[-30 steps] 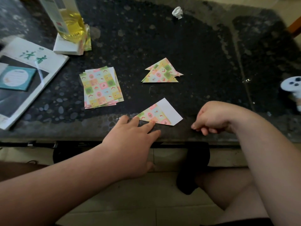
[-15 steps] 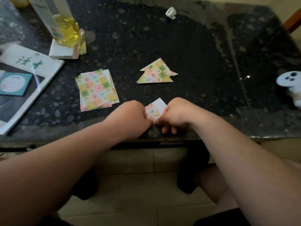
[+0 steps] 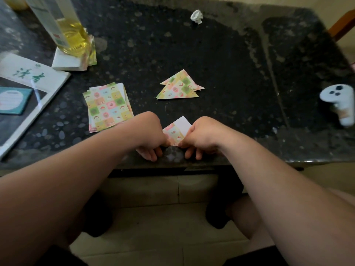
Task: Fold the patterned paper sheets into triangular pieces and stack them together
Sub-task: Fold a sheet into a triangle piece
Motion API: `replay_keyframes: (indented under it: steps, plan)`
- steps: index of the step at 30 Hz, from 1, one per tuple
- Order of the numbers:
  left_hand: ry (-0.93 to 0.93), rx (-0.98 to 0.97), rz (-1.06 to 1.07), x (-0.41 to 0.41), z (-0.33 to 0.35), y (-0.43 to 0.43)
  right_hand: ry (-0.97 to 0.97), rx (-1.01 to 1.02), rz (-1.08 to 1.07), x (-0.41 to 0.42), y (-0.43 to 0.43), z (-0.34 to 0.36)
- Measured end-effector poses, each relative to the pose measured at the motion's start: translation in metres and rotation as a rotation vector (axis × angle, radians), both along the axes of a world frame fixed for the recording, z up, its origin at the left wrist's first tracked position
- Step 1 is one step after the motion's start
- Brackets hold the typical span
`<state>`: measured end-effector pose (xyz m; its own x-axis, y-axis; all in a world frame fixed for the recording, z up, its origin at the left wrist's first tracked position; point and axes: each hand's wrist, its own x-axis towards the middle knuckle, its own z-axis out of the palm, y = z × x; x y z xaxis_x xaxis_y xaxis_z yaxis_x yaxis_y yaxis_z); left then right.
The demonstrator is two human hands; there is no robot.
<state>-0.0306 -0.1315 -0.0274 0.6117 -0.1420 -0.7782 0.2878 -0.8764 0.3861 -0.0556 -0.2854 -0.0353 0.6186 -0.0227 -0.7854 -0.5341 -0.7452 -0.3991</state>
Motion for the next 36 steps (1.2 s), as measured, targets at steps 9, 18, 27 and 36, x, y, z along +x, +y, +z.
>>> replay_keyframes:
  steps: [9,18,27,36]
  plan:
    - [0.010,0.022,0.117,0.009,0.004,0.045,-0.002,0.024,0.008,0.000,-0.001,0.004]
    - [-0.102,0.050,0.123,0.011,0.004,0.063,-0.038,-0.033,0.046,-0.003,0.001,0.013]
    - [-0.501,0.077,-0.207,-0.011,-0.007,0.029,-0.447,-0.405,0.020,-0.006,-0.011,0.013]
    - [-0.561,0.002,-0.202,-0.015,-0.012,0.023,-0.298,-0.215,-0.033,-0.005,0.001,0.012]
